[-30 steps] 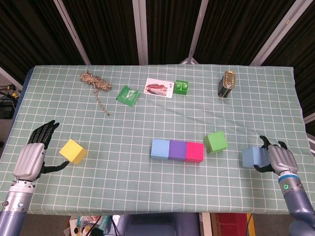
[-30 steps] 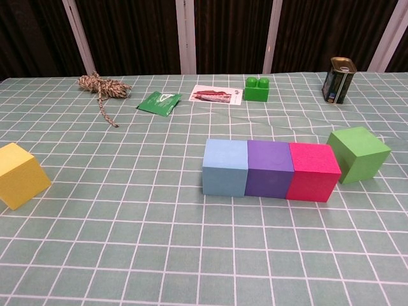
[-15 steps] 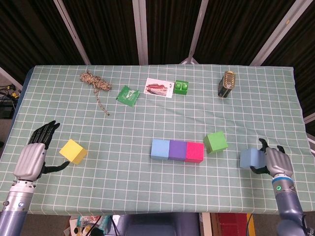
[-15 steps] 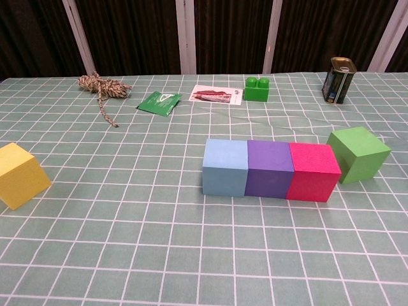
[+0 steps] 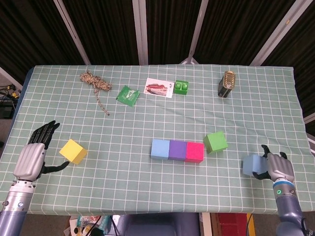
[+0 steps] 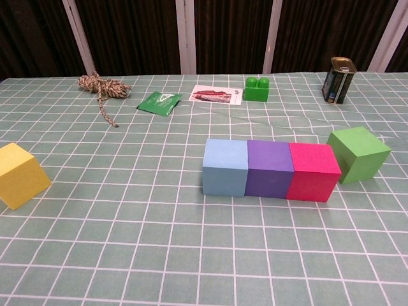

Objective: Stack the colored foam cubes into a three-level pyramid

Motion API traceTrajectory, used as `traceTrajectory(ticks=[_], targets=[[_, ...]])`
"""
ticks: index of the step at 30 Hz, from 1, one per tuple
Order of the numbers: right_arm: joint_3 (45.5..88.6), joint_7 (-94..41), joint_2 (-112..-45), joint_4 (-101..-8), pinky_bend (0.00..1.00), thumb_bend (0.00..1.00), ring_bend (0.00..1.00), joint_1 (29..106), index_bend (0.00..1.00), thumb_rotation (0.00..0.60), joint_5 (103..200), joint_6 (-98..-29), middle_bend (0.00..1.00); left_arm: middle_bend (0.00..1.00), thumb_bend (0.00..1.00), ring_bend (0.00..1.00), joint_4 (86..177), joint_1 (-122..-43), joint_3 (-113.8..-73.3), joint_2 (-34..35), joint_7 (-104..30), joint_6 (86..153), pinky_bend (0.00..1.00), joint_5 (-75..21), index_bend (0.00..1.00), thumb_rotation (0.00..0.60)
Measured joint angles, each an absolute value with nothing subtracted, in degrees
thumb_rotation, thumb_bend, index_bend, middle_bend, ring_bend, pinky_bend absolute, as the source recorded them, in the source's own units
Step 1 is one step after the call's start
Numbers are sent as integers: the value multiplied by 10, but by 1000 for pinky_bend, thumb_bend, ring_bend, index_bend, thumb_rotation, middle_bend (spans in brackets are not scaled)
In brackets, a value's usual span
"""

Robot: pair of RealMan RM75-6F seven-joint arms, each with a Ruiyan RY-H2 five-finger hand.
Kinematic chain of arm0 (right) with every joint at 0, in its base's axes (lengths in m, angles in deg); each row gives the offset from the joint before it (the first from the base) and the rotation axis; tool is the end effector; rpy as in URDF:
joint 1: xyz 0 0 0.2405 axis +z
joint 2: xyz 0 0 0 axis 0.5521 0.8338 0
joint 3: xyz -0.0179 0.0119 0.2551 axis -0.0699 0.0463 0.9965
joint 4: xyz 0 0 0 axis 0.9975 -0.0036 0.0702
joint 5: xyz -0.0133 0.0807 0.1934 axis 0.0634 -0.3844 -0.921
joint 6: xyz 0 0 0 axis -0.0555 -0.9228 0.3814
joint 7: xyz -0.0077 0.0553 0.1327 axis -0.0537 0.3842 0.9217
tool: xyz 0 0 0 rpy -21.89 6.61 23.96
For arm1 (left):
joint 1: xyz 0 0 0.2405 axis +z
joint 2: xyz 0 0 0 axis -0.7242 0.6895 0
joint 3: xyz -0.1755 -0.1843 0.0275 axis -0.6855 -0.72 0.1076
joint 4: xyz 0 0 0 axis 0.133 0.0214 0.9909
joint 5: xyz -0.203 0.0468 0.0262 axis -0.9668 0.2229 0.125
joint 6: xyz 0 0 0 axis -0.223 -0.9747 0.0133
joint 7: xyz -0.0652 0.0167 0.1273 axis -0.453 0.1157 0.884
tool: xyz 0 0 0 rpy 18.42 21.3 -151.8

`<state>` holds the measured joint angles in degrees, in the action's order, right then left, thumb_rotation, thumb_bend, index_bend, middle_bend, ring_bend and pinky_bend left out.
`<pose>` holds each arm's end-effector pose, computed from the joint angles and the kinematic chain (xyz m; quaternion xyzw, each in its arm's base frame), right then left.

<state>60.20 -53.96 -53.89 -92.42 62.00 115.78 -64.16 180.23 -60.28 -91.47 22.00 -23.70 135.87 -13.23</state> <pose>-0.2913 -0.2456 0.1268 0.5365 -0.5914 0.1507 0.5828 -0.1978 0.2134 0.1410 -0.5691 -0.4651 -0.4478 0.5091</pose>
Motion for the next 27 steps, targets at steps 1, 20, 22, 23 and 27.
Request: traceTrajectory(ticks=[1, 20, 22, 23, 27], targets=[[601, -539, -539, -923, 0, 338, 178, 620, 0, 600, 1158, -639, 220, 0, 152, 0, 1802, -603, -914, 220, -237, 1358, 0, -132, 0, 600], [581, -533, -522, -922, 0, 310, 0, 620, 0, 600, 1215, -588, 9, 0, 152, 0, 1802, -602, -914, 221, -239, 1355, 0, -132, 0, 600], [576, -530, -515, -924, 0, 310, 0, 620, 0, 600, 1229, -575, 11, 0, 152, 0, 1802, -601, -914, 221, -239, 1354, 0, -132, 0, 600], [574, -528, -512, -925, 0, 310, 0, 619, 0, 600, 1238, -572, 14, 0, 152, 0, 1802, -601, -914, 221, -239, 1354, 0, -132, 0, 600], [566, -532, -511, -921, 0, 310, 1, 616, 0, 600, 1281, -574, 35, 0, 152, 0, 1802, -601, -913, 221, -240, 1353, 0, -132, 0, 600]])
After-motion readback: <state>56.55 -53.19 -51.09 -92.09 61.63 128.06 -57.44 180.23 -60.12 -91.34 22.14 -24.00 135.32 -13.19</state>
